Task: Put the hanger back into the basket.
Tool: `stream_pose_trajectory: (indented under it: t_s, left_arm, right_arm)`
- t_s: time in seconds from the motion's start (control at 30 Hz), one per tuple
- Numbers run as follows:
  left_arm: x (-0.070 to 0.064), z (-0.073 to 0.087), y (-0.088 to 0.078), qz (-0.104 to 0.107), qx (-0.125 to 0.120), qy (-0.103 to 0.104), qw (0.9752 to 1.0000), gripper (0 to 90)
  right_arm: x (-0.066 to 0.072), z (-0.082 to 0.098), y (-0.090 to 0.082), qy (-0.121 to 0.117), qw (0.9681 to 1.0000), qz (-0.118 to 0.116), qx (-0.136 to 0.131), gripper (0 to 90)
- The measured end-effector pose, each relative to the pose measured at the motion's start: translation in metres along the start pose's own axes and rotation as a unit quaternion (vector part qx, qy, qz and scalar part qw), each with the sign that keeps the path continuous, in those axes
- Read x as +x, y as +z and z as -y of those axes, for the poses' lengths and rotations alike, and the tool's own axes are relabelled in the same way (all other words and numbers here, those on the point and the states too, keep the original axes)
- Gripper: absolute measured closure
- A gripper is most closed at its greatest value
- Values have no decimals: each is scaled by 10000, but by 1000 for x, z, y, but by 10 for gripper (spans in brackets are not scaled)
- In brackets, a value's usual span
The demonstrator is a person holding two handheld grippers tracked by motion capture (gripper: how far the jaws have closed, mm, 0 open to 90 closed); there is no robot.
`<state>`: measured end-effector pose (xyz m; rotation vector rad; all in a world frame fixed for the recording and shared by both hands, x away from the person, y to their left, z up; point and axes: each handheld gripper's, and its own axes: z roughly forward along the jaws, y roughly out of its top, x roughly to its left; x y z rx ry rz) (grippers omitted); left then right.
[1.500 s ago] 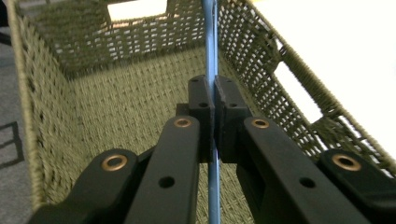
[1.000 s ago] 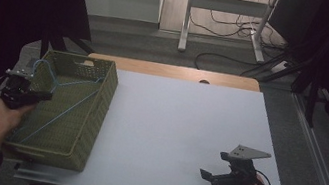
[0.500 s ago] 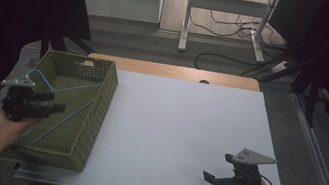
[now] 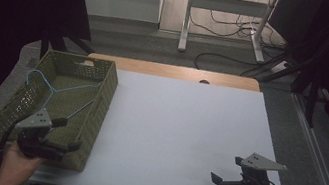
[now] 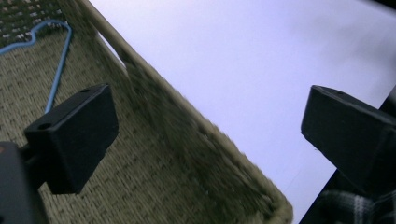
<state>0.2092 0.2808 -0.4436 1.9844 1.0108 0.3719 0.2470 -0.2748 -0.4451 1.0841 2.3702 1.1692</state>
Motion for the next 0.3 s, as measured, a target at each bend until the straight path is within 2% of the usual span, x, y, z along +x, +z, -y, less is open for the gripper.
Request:
stream_pose_trajectory:
  t_s: [0.1, 0.17, 0.2, 0.3]
  left_arm:
    - [-7, 7, 7, 5, 137, 84, 9999, 32]
    - [-8, 9, 8, -30, 167, 102, 9998, 28]
    - [-7, 11, 11, -37, 257, 110, 9996, 25]
    - [-5, 10, 10, -3, 168, 42, 9999, 18]
  right_arm:
    - [-3, 3, 0, 12, 10000, 52, 8, 0]
    - [-4, 4, 1, 16, 10000, 33, 27, 0]
    - [-4, 4, 3, 7, 10000, 23, 56, 0]
    - [-3, 4, 5, -25, 10000, 6, 83, 0]
